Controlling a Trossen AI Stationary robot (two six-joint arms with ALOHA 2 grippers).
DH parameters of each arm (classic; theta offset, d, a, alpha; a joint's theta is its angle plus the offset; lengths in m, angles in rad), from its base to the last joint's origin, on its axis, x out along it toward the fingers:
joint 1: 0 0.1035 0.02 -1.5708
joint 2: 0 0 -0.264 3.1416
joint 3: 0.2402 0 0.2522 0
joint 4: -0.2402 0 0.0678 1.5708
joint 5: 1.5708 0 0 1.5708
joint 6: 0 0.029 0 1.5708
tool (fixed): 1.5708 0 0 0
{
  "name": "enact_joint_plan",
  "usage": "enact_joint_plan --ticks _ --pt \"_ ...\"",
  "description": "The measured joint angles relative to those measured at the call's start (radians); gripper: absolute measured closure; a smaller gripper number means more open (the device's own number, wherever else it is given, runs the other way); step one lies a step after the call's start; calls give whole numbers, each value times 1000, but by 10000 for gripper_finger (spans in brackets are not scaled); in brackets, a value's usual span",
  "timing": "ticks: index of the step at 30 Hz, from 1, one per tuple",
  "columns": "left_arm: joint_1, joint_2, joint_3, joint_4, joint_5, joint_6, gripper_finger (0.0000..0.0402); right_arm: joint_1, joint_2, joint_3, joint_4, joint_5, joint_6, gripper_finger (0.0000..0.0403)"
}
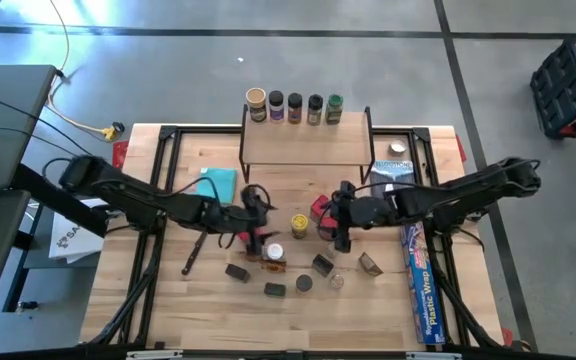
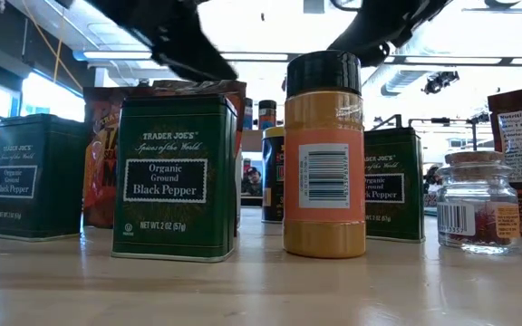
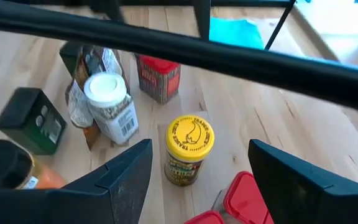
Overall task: Shelf spices
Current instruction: Put the red seasoning can on the shelf
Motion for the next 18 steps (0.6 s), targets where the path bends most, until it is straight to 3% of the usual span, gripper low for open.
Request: enact_joint_plan --ticks 6,11,18 --pt "-2 -141 -14 -233 -81 -192 87 0 46 0 12 -2 -2 142" --pt "-47 -213 -78 -245 -105 -344 87 -3 61 0 23 7 -21 142" --pt "-120 -225 -156 -239 -187 -551 87 -14 61 0 30 53 -77 142"
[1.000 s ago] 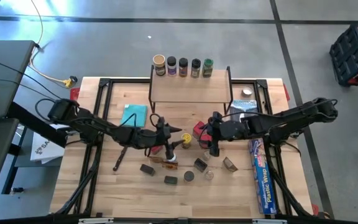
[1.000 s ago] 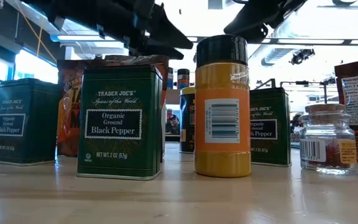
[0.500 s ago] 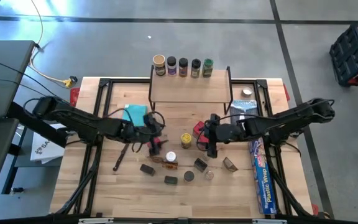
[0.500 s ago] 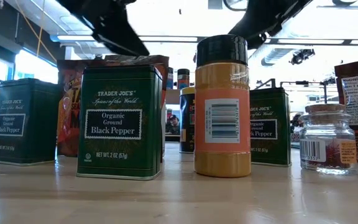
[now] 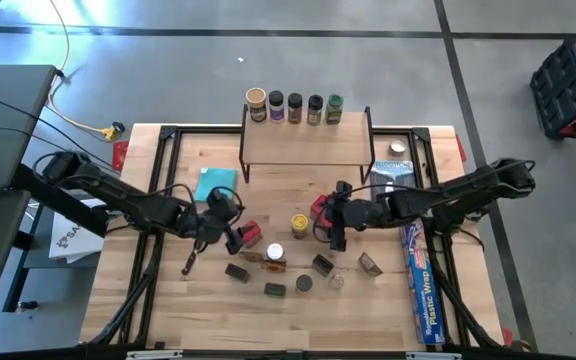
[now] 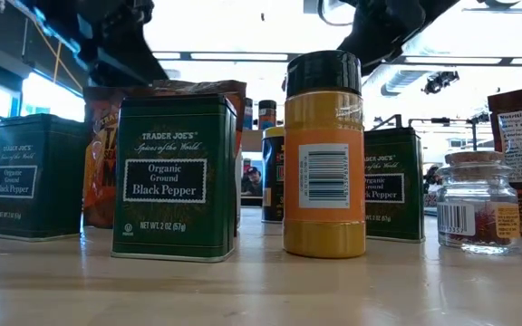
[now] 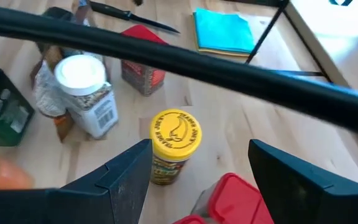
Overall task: Shelf spices
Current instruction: Put the red seasoning can on the shelf
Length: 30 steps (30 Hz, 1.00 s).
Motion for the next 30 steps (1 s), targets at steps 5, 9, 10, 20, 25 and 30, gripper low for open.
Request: enact_joint_plan --ticks 5,9,10,20,25,30 --pt "-31 0 -60 54 -60 -79 87 -25 0 0 0 -8 -1 142" --pt "-31 2 -128 185 -55 -124 87 -38 0 0 0 -12 -1 142" --pt "-31 4 -141 195 -51 -130 87 -41 0 0 0 -13 -1 142" --pt "-18 111 -161 226 21 -106 87 -41 -1 0 7 -24 26 142" --pt "-15 151 -156 262 47 -87 87 -41 -1 0 8 -25 51 142" --pt "-15 165 -155 266 61 -52 89 -41 -1 0 8 -38 57 142"
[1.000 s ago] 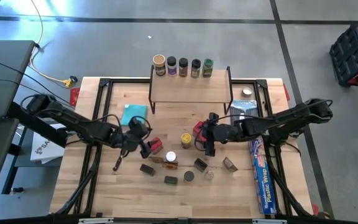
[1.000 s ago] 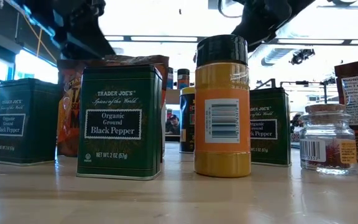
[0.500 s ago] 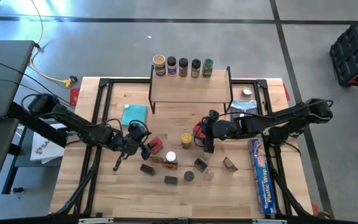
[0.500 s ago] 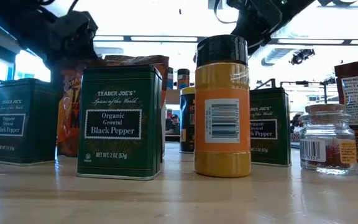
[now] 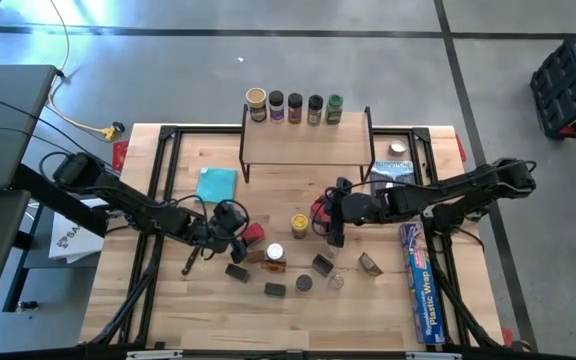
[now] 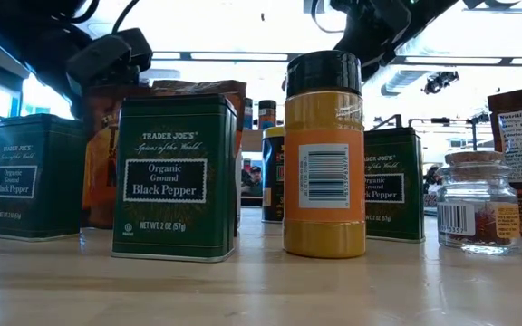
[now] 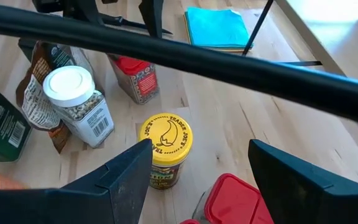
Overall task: Shelf spices
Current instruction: Put the red seasoning can on the shelf, then put the white seasoning bottle on the shelf
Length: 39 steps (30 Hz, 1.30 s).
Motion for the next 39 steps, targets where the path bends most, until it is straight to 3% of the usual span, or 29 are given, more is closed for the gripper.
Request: enact_joint_plan --ticks 17,23,29,35,39 --pt "73 -13 -6 -21 38 141 151 0 0 0 -1 -15 26 142" --pt "51 -116 41 -221 2 332 154 0 0 0 -1 -29 22 142" --pt "35 -191 57 -412 -13 485 154 -30 27 0 131 -218 -38 142" --pt "10 -160 32 -386 -24 741 154 -58 65 24 140 -227 -87 142" --pt "20 -138 29 -294 -31 771 154 -54 67 51 145 -228 -110 142"
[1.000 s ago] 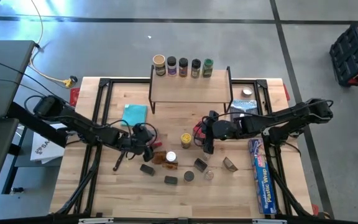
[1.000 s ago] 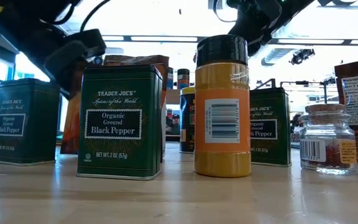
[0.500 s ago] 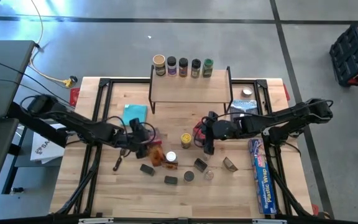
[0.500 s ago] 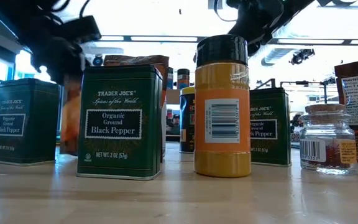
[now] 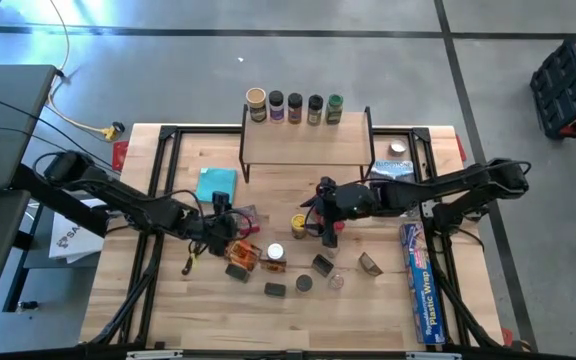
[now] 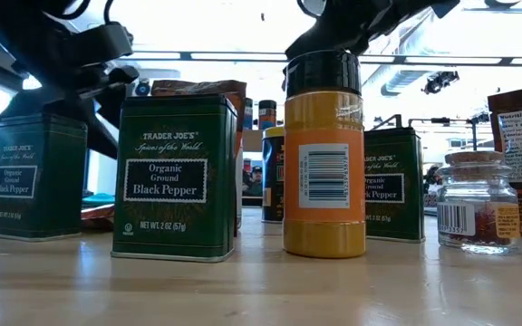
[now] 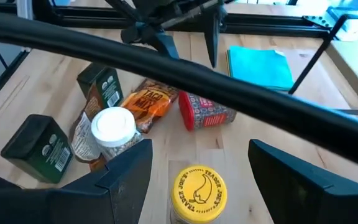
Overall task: Shelf spices
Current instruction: Put the white seasoning bottle on the shelf
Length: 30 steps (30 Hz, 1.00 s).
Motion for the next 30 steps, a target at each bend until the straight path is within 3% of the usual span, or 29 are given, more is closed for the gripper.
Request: enact_joint_plan --ticks 8,14,20,26,30 --pt "33 72 0 115 90 132 150 3 0 6 -3 -5 8 142" --pt "112 89 5 133 165 -37 133 16 1 6 -4 -28 32 142" --pt "113 83 5 80 179 25 120 23 1 6 -9 -22 34 142" --pt "122 68 6 49 168 -78 112 21 1 6 -8 -18 32 142" --pt "157 68 0 56 248 -110 112 21 1 6 -2 -18 27 142"
